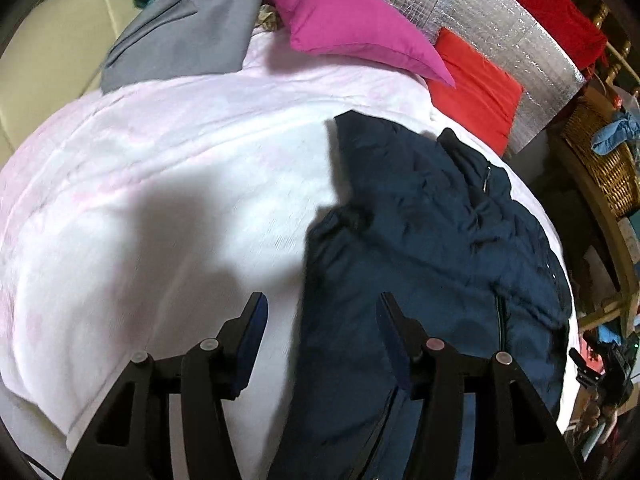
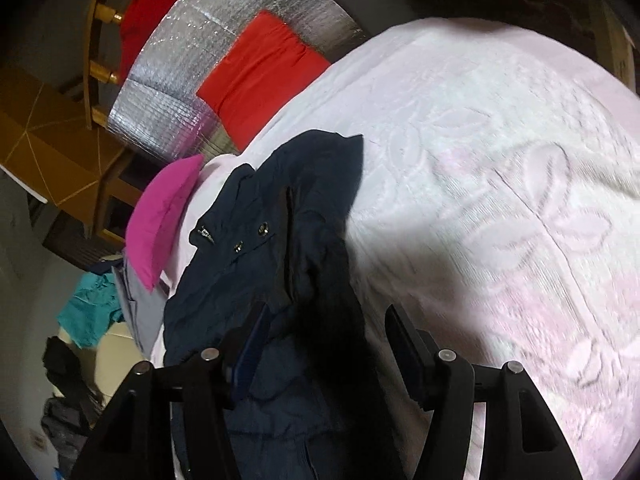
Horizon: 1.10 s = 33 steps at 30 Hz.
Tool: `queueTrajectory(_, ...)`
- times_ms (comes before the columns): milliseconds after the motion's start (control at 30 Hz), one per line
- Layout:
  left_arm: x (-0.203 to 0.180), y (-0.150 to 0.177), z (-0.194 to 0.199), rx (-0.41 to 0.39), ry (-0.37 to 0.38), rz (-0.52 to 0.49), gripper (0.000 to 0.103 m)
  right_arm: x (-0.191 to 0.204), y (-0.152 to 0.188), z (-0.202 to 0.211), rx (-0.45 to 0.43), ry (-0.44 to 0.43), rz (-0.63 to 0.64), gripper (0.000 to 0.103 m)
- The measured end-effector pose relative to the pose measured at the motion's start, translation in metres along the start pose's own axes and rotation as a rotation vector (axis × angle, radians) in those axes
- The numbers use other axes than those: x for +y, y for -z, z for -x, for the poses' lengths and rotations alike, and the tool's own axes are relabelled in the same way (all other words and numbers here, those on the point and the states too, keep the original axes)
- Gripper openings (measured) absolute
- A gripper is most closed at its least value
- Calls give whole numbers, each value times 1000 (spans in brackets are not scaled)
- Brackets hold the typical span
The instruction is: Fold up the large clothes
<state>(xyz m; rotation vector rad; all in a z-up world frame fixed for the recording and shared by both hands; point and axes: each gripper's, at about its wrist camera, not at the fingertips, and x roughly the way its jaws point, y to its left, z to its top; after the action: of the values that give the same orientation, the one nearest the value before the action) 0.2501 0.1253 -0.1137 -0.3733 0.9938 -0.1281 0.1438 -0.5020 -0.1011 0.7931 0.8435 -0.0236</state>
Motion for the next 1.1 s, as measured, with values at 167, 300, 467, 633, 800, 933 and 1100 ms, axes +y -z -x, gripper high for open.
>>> queueTrajectory(167,19,33,19,15,44,5,58,-17,11,13,10,-40,-31,64)
queueTrajectory(300,26,59,32,12,56,-10,58,-27,24,23,23,-69,-59,64)
queueTrajectory(467,22,88,40,5,25,-68,58,-30,46,39,27,-98,-54,64)
queueTrajectory(633,4,113,50,-40,-50,-163,58,-35,70,53,35,-94,-40,64)
queueTrajectory(800,-11,137,60,-98,-170,-253,58,-35,93,67,34,-20,24,64)
queueTrajectory(933,-18,150,66,-129,-218,-293,58,-37,112,74,55,-11,56,64)
queueTrajectory(1100,-22,160,73,-171,-269,-328,58,-36,136,81,79,36,126,64)
